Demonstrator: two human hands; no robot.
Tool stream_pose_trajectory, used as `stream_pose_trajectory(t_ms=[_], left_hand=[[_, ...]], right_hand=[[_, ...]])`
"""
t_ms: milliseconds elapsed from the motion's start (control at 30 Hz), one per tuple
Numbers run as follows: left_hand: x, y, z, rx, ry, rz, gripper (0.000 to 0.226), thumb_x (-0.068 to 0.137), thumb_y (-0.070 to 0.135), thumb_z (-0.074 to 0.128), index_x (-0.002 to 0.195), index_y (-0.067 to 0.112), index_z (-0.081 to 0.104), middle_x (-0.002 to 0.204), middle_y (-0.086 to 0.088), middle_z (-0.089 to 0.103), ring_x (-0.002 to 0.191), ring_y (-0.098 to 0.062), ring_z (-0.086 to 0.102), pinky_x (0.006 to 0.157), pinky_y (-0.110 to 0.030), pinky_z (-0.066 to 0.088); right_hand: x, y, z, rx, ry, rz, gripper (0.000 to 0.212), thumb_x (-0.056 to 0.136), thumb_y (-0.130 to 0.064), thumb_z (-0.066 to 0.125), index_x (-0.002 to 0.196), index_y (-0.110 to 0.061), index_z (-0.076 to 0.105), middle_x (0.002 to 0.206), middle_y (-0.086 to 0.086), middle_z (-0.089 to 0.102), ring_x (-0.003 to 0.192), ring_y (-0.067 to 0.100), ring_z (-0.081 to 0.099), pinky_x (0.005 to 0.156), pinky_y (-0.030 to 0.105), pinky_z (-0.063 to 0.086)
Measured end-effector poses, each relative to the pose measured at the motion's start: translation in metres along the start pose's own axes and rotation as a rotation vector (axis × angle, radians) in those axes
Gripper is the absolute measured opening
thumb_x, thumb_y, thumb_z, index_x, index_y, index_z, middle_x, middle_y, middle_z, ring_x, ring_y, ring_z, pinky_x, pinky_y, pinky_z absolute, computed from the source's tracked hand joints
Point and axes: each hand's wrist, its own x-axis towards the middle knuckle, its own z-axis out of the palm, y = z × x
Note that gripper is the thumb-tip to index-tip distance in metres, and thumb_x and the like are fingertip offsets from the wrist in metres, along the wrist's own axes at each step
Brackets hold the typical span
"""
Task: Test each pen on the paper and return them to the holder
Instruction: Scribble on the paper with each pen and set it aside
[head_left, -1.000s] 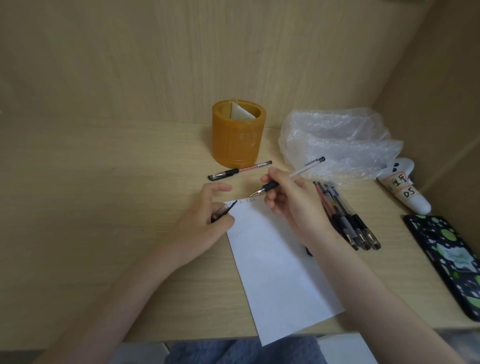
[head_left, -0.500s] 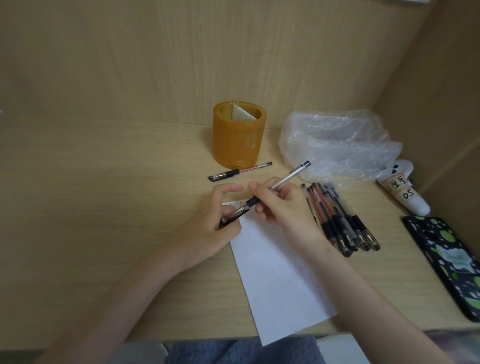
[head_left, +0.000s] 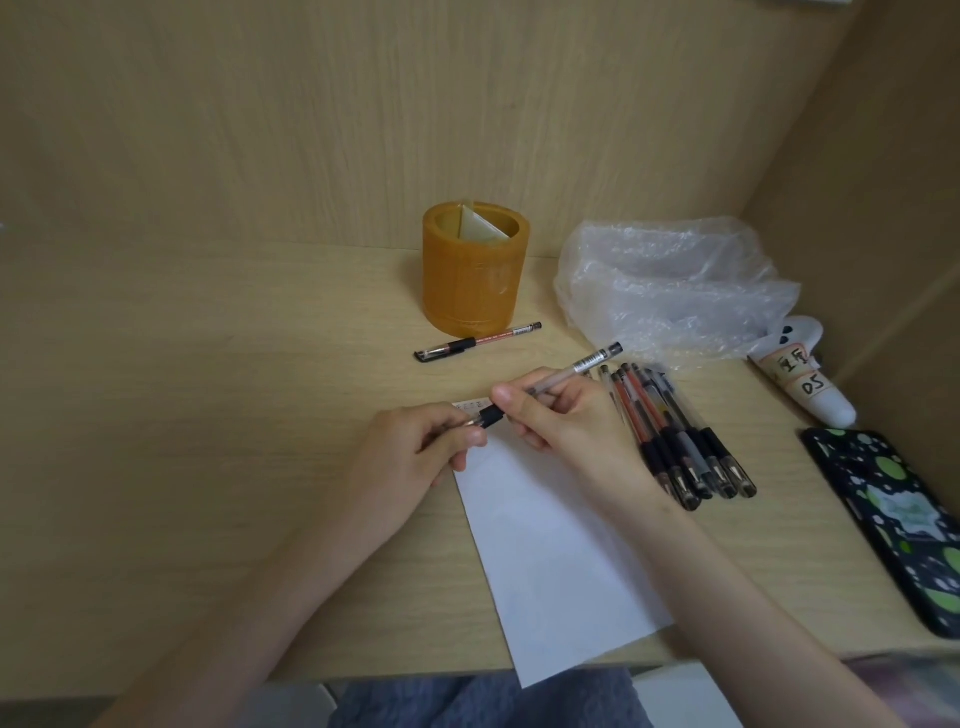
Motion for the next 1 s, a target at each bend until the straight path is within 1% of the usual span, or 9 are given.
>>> stream_pose_trajectory(t_ms=[200, 333, 400, 500, 600, 633, 700, 767, 1000], left_hand=[[-0.003, 0.000, 0.005, 0.015, -0.004, 0.003, 0.023, 0.087, 0.023, 0.058, 0.072, 0.007, 0.065, 0.053, 0.001, 0.054, 0.043, -0.006, 0.041, 0.048, -0.014, 0.033], [-0.003, 0.009, 0.011, -0.004, -0.042, -0.009, 0.018, 0.086, 0.028, 0.061, 0.078, 0.013, 0.067, 0.058, 0.001, 0.061, 0.046, -0.004, 0.046, 0.051, -0.014, 0.037], [-0.003, 0.011, 0.017, 0.110, -0.007, 0.034, 0.016, 0.082, 0.037, 0.063, 0.086, 0.022, 0.065, 0.067, 0.005, 0.062, 0.056, -0.002, 0.049, 0.055, -0.012, 0.035], [-0.007, 0.002, 0.019, 0.329, 0.003, 0.094, 0.042, 0.079, 0.050, 0.060, 0.118, 0.034, 0.053, 0.104, 0.021, 0.056, 0.095, 0.009, 0.044, 0.080, -0.005, 0.031], [-0.015, -0.009, 0.016, 0.496, -0.107, 0.174, 0.055, 0.077, 0.065, 0.047, 0.125, 0.038, 0.050, 0.125, 0.026, 0.044, 0.117, 0.011, 0.028, 0.097, -0.005, 0.012], [-0.017, -0.011, 0.016, 0.526, -0.137, 0.197, 0.059, 0.075, 0.069, 0.039, 0.125, 0.039, 0.050, 0.128, 0.029, 0.040, 0.120, 0.011, 0.025, 0.099, -0.007, 0.009], [-0.019, -0.013, 0.015, 0.558, -0.157, 0.216, 0.064, 0.073, 0.072, 0.032, 0.125, 0.040, 0.050, 0.128, 0.033, 0.032, 0.123, 0.012, 0.020, 0.099, -0.006, 0.003], [-0.021, -0.013, 0.014, 0.582, -0.149, 0.236, 0.066, 0.072, 0.073, 0.029, 0.126, 0.040, 0.051, 0.128, 0.034, 0.029, 0.118, 0.018, 0.013, 0.097, -0.002, -0.002], [-0.025, -0.011, 0.010, 0.594, -0.145, 0.226, 0.064, 0.073, 0.072, 0.028, 0.126, 0.042, 0.049, 0.129, 0.035, 0.028, 0.115, 0.022, 0.008, 0.098, -0.009, 0.005]], right_hand=[[-0.003, 0.000, 0.002, -0.012, -0.015, 0.035, 0.012, 0.086, -0.017, 0.067, 0.076, -0.011, 0.066, 0.052, 0.002, 0.047, 0.047, 0.009, 0.040, 0.048, 0.016, 0.035], [-0.003, -0.004, 0.008, -0.057, 0.041, 0.135, 0.030, 0.097, -0.028, 0.051, 0.073, -0.011, 0.054, 0.056, 0.001, 0.047, 0.048, 0.007, 0.042, 0.048, 0.016, 0.035], [0.000, -0.012, 0.002, -0.116, 0.084, 0.173, 0.030, 0.099, -0.024, 0.045, 0.072, -0.010, 0.049, 0.057, 0.005, 0.045, 0.047, 0.010, 0.040, 0.045, 0.019, 0.033], [0.004, -0.024, -0.017, -0.320, 0.102, 0.216, 0.024, 0.098, -0.018, 0.042, 0.075, -0.013, 0.047, 0.064, 0.005, 0.052, 0.051, 0.014, 0.044, 0.045, 0.020, 0.035], [0.002, -0.027, -0.033, -0.701, 0.096, 0.173, 0.012, 0.098, -0.028, 0.047, 0.094, -0.017, 0.048, 0.077, 0.000, 0.058, 0.068, 0.018, 0.055, 0.057, 0.029, 0.040], [0.000, -0.026, -0.035, -0.867, 0.072, 0.162, 0.016, 0.096, -0.029, 0.050, 0.103, -0.015, 0.048, 0.081, 0.000, 0.058, 0.075, 0.021, 0.059, 0.060, 0.032, 0.042], [-0.006, -0.019, -0.033, -1.154, 0.061, 0.133, 0.031, 0.094, -0.030, 0.054, 0.119, -0.014, 0.042, 0.090, 0.001, 0.060, 0.088, 0.027, 0.062, 0.064, 0.034, 0.042], [-0.010, -0.011, -0.031, -1.314, 0.109, 0.086, 0.036, 0.093, -0.032, 0.053, 0.122, -0.016, 0.040, 0.100, 0.003, 0.063, 0.092, 0.028, 0.062, 0.061, 0.033, 0.038], [-0.022, 0.002, -0.032, -1.395, 0.201, -0.035, 0.031, 0.094, -0.034, 0.054, 0.119, -0.017, 0.049, 0.114, 0.002, 0.057, 0.093, 0.029, 0.064, 0.061, 0.035, 0.045]])
